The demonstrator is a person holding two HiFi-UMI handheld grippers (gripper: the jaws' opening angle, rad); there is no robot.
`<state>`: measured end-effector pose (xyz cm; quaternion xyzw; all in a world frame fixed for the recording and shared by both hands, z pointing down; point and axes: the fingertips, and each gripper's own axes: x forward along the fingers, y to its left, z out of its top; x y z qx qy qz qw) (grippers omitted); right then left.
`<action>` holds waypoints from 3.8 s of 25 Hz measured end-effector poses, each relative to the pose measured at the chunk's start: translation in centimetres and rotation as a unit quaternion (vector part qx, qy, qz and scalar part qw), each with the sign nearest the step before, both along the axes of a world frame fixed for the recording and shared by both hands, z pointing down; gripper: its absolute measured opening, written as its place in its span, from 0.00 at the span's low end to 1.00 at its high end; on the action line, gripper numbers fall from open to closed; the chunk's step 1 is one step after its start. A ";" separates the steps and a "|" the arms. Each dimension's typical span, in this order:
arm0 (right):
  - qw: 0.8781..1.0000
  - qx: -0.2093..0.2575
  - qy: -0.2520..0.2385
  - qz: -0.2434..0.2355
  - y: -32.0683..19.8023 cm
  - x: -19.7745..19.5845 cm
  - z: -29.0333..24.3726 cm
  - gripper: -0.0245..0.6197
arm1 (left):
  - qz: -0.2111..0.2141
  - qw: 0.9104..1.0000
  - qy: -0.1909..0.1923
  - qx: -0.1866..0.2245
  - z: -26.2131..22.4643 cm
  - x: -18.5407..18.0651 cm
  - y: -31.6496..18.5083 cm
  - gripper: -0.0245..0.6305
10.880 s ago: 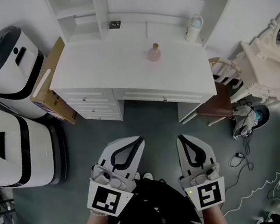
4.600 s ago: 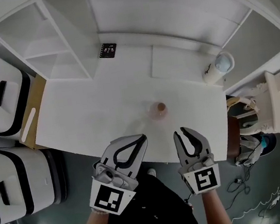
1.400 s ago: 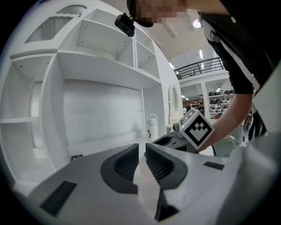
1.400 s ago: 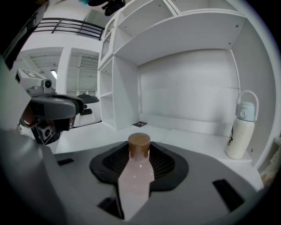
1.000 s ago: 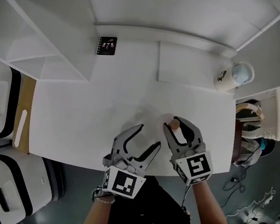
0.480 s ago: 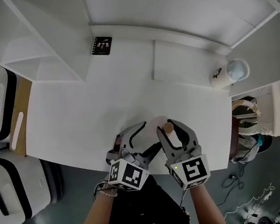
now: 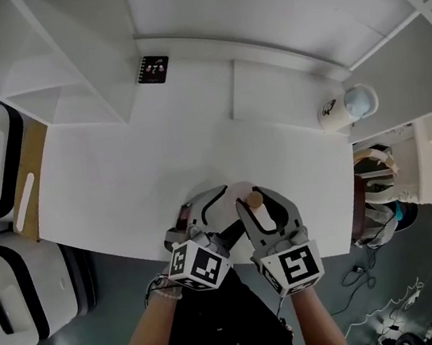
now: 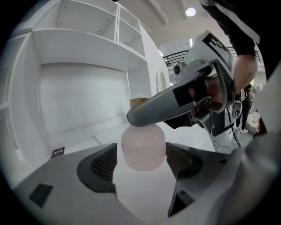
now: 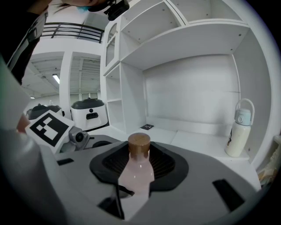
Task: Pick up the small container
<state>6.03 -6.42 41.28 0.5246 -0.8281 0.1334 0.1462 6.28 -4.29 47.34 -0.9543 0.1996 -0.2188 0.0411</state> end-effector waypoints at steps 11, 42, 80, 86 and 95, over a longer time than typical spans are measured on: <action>1.000 0.022 -0.010 -0.009 2.0 -0.9 -2.7 0.26 | 0.011 1.000 0.003 0.026 -2.9 -0.4 1.9 0.55; 0.993 0.119 -0.006 -0.024 6.1 -1.0 -14.4 0.26 | 0.017 0.997 0.027 0.071 -14.2 -0.3 5.5 0.55; 0.981 0.187 0.010 -0.052 5.9 -1.8 -20.8 0.26 | -0.005 0.993 0.044 0.111 -20.7 -0.6 4.6 0.55; 0.981 0.187 0.013 -0.053 5.7 -1.9 -20.6 0.26 | -0.005 0.993 0.044 0.110 -20.5 -0.7 4.4 0.54; 0.981 0.184 0.016 -0.050 5.4 -1.9 -20.4 0.26 | -0.003 0.993 0.046 0.106 -20.3 -0.7 4.2 0.54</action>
